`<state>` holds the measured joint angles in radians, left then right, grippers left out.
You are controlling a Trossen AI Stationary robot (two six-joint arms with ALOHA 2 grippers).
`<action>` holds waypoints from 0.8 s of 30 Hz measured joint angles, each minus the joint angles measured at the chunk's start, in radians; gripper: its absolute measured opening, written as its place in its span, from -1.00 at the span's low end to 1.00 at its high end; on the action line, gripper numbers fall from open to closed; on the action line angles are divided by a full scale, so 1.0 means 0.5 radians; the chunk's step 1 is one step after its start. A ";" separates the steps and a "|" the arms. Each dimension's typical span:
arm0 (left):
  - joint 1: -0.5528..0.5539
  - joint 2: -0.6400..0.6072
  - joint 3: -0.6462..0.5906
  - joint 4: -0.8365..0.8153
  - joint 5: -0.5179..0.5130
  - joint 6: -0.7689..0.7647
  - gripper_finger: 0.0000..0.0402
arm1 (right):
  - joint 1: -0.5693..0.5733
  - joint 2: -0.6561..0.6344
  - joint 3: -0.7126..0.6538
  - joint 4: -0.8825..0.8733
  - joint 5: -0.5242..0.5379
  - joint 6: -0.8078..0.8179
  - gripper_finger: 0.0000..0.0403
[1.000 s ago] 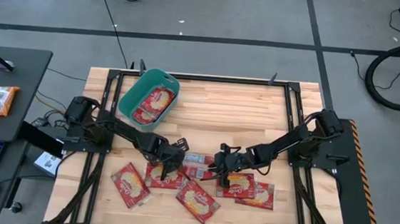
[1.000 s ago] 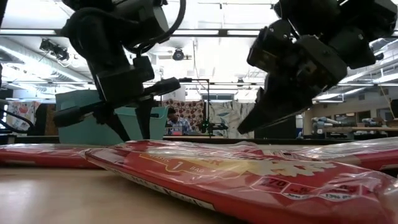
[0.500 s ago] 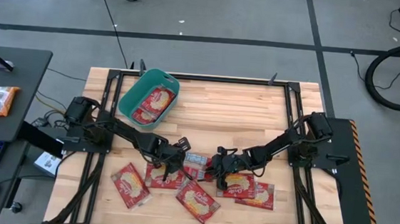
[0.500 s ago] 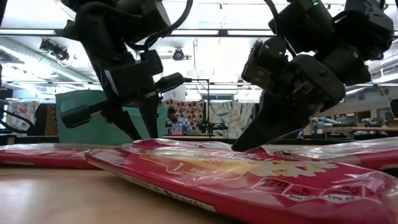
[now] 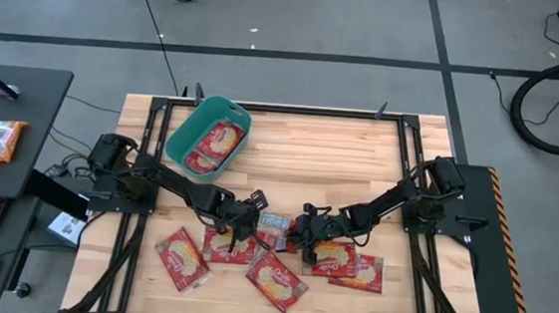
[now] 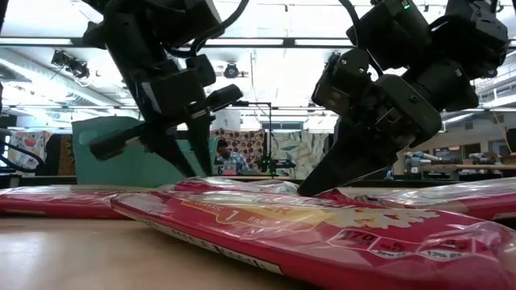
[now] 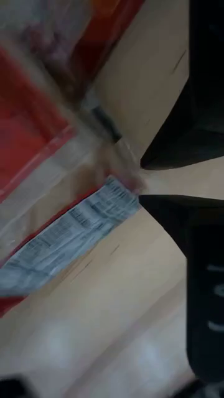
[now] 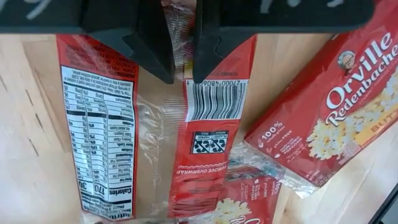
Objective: Sort popcorn bags into baskets
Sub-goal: Put the red popcorn bag into the green bin
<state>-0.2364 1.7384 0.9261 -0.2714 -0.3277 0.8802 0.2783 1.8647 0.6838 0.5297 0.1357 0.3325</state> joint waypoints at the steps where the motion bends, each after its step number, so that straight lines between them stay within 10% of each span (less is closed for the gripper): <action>1: 0.016 -0.016 -0.002 -0.041 0.036 -0.008 -0.60 | 0.000 0.000 0.000 0.005 0.004 -0.013 -0.67; 15: 0.236 -0.134 0.001 -0.053 0.839 -0.473 -0.60 | 0.129 -0.201 0.011 -0.159 0.196 -0.410 -0.67; 24: 0.218 -0.082 -0.001 0.154 0.743 -0.537 -0.60 | 0.319 -0.191 0.402 -0.821 0.538 -0.541 -0.51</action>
<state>-0.1272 1.6974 0.9257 -0.1944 0.0437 0.6116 0.4377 1.7691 0.8848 0.1192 0.4049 0.0620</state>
